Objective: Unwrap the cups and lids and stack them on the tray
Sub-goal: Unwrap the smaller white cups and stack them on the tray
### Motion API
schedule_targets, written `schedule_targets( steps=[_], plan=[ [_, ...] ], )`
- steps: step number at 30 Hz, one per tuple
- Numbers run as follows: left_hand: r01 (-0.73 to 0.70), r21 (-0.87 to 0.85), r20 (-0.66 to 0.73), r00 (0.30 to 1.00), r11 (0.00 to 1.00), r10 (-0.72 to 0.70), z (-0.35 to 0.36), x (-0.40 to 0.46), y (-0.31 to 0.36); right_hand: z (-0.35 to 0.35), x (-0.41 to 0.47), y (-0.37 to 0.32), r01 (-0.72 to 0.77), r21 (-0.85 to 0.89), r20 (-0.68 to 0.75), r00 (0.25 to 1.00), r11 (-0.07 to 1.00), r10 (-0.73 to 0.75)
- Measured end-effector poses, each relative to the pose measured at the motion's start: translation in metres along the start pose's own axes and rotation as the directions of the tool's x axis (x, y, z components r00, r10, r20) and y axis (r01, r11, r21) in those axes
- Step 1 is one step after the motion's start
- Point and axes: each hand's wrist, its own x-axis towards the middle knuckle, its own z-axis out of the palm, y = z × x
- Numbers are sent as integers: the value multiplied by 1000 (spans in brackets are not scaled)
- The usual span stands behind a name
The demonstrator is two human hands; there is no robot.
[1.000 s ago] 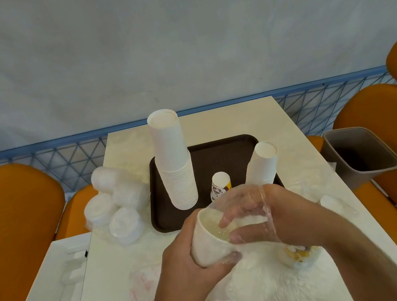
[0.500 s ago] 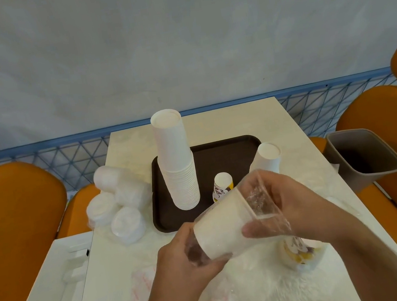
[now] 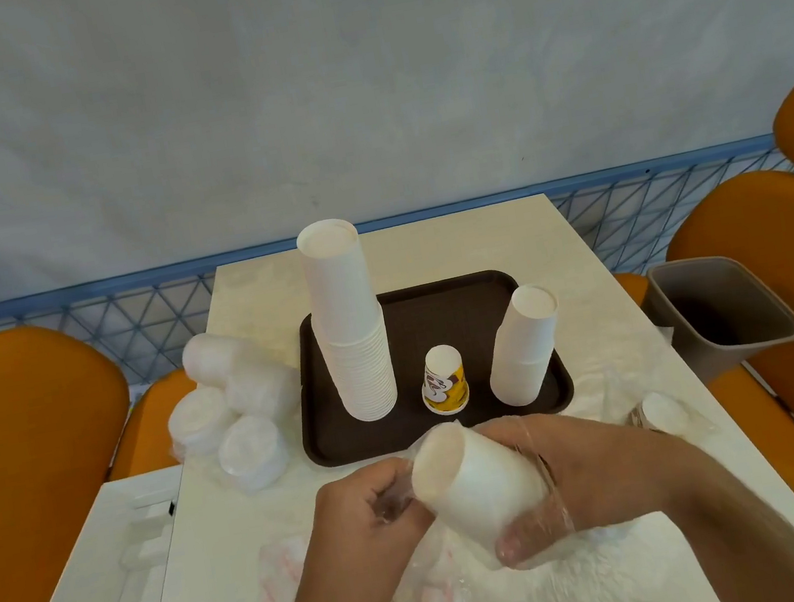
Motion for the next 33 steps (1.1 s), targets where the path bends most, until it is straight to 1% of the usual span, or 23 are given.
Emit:
schedule_targets(
  steps=[4,6,7,9,11,12,14,15,17,19,21,22,24,31,33],
  plan=[
    [-25,-36,-37,999,999,24,-7,1,-2,-7,-4,0,-24,38,-9,1000,999,24],
    [-17,-39,-61,998,999,15,-12,2,-3,-15,-7,2,-47,71,-42,998,996,50],
    [-7,-49,-73,997,999,3,-14,2,-5,-19,-10,3,-78,41,-65,995,996,81],
    [7,-93,-117,993,996,-18,-18,2,-11,-28,-12,8,-154,-80,-148,979,985,141],
    [22,-141,-144,989,990,-42,-21,1,-15,-36,-13,14,-196,-134,-306,941,971,148],
    [30,-155,-156,986,987,-54,-22,1,-17,-39,-12,16,-186,-107,-407,905,977,127],
    [43,-170,-160,985,984,-71,-20,1,-20,-47,-8,21,-107,-12,-609,789,994,78],
    [51,-175,-154,985,983,-79,-18,1,-21,-51,-4,22,-63,1,-698,714,998,46],
    [56,-176,-144,986,983,-82,-14,1,-23,-59,6,25,-34,-34,-834,552,999,-10],
    [61,-186,-135,987,981,-87,-11,-1,-22,-67,19,30,-41,-63,-906,422,997,-40],
    [69,-202,-130,987,977,-97,-10,-1,-22,-71,32,35,-43,-70,-940,338,997,-51],
    [68,-205,-128,987,976,-95,-10,-1,-23,-73,38,37,-46,-72,-949,311,996,-54],
    [70,-215,-118,988,974,-97,-10,-1,-25,-75,51,44,-63,-68,-954,296,996,-47],
    [118,-238,-144,977,964,-155,-14,-2,-25,-68,78,76,-291,-92,-941,339,952,12],
    [126,-256,-140,976,958,-166,-14,-3,-23,-64,80,84,-316,-83,-932,361,945,39]
  ],
)
